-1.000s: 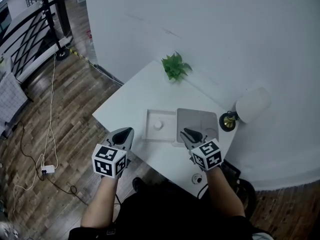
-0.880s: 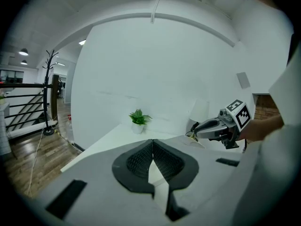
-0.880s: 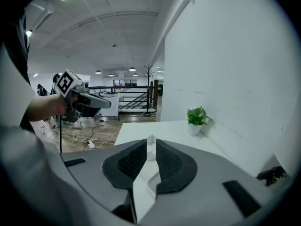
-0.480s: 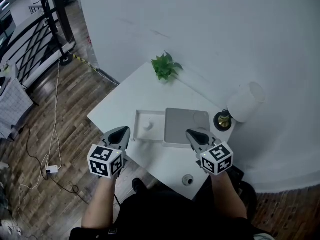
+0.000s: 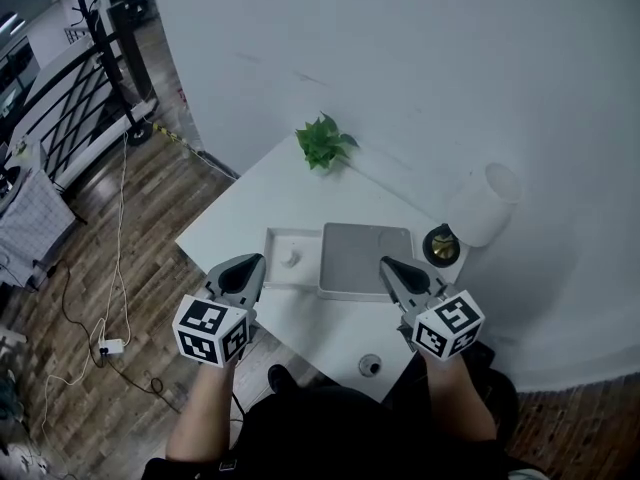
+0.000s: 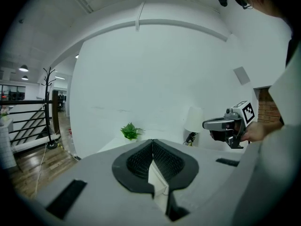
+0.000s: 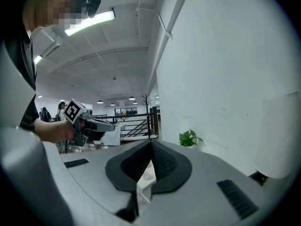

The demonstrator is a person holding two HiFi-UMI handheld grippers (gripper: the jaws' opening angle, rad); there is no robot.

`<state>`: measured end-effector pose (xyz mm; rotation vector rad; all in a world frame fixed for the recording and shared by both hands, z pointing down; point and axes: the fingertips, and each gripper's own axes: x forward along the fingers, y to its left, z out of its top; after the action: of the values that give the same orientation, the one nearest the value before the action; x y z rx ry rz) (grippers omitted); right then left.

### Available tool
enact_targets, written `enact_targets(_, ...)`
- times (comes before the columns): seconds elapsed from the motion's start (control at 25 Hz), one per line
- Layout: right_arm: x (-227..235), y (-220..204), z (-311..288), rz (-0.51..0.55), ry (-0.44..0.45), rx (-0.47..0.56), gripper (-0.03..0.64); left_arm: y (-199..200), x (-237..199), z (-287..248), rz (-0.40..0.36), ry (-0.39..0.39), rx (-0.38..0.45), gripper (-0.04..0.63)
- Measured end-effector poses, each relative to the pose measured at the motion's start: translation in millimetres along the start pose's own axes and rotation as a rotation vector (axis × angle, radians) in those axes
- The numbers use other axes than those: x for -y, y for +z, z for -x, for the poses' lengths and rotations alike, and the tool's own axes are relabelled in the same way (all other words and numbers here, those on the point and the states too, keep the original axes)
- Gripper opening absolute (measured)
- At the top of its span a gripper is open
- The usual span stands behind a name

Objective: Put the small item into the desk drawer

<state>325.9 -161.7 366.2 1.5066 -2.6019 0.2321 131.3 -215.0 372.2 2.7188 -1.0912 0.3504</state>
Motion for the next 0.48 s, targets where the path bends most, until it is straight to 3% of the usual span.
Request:
enact_targets(0.24,-13.8,31.4,20.7,0.022,0.011,0.122,0.003,19.6,20.0,10.4,-0.034,-0.001,0.057,0.009)
enact_targets(0.48,-3.2,60.0,35.2,-0.123,-0.03,0.279,0.003,34.0,21.6,8.3,-0.046,0.027,0.108,0.009)
